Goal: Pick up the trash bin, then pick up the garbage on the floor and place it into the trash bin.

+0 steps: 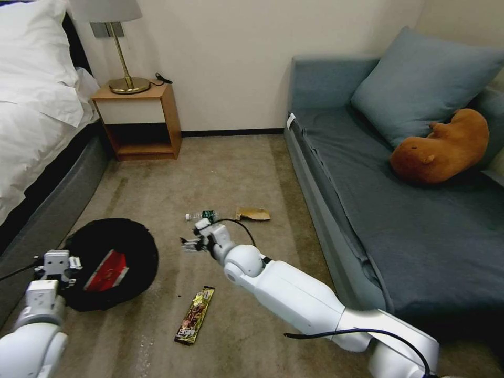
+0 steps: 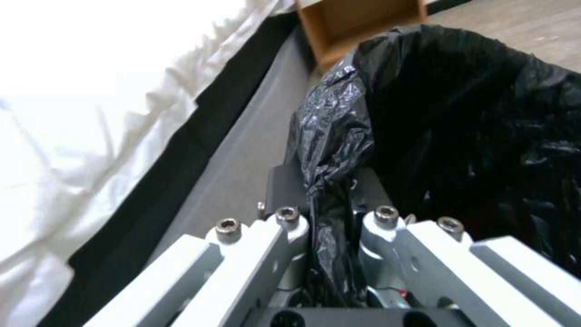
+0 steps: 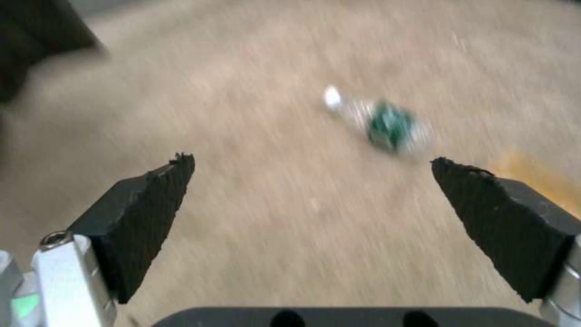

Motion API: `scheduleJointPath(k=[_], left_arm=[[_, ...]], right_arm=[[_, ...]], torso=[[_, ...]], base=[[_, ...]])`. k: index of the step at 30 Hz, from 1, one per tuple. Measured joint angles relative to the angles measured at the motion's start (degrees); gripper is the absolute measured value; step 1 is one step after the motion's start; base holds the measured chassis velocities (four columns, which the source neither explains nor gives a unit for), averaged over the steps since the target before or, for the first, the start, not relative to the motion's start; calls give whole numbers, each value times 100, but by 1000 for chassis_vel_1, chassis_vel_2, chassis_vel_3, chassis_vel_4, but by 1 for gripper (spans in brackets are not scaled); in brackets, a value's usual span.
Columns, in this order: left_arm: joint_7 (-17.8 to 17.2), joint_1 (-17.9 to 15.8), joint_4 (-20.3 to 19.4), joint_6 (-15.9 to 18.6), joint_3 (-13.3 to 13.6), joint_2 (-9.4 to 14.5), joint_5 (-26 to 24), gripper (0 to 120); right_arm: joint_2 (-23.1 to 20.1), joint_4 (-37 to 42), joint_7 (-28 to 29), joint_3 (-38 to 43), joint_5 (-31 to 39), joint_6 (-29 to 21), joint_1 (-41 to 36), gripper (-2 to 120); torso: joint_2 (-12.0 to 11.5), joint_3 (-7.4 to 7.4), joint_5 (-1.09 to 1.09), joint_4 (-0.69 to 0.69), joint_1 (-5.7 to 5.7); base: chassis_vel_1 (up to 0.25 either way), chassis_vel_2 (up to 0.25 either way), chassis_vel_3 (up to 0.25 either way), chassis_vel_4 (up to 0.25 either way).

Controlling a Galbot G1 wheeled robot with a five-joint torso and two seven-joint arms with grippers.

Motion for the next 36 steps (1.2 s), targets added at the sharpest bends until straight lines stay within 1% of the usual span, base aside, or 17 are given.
scheduleJointPath(k=[2, 3, 5, 6, 8, 10, 12, 18, 24, 28, 36], left_arm=[[5, -54, 236, -25, -116, 100, -70, 5], [5, -54, 236, -25, -116, 100, -70, 5], [4, -110, 399, -25, -153, 145, -105, 5], [4, -110, 399, -25, -153, 145, -105, 5], [-4, -135, 555, -34, -239, 182, -158, 5], [-5, -126, 585, -49, -266, 186, -173, 5], [-2, -77, 697, -124, -340, 181, -193, 5], [12, -31, 858, -212, -389, 163, -195, 5], [14, -51, 865, -219, -395, 163, -193, 5], [15, -49, 840, -219, -395, 163, -184, 5], [17, -5, 783, -214, -436, 164, -178, 5]], right_arm=[[108, -384, 48, 11, -286, -128, -257, 100], [108, -384, 48, 11, -286, -128, -257, 100], [297, -757, 41, 15, -590, -139, -408, 100], [297, -757, 41, 15, -590, -139, -408, 100], [530, -1116, 15, 53, -899, -136, -569, 100], [560, -1178, 3, 58, -977, -128, -600, 100], [595, -1328, -45, 92, -1164, -88, -690, 100], [642, -1467, -56, 201, -1387, -63, -827, 100], [728, -1589, -63, 438, -1646, 22, -1039, 100], [750, -1572, -68, 508, -1694, 31, -1171, 100], [809, -1281, -28, 442, -1785, -36, -1678, 100]], torso=[[0, 0, 0, 0, 0], [0, 0, 0, 0, 0], [0, 0, -1, 0, 0], [0, 0, -1, 0, 0], [0, 0, -1, 2, 0], [0, 0, -1, 2, 0], [0, -1, -1, 1, 0], [0, 0, -1, 2, 0], [0, 0, -1, 1, 0], [0, -1, 0, 0, 0], [0, 0, 0, 1, 0]], base=[[0, 0, 0, 0], [0, 0, 0, 0], [0, 0, 0, 0], [0, 0, 0, 0], [0, 0, 0, 0], [0, 0, 0, 0], [0, 0, 0, 0], [0, 0, 0, 0], [0, 0, 0, 0], [0, 0, 0, 0], [0, 0, 0, 0]])
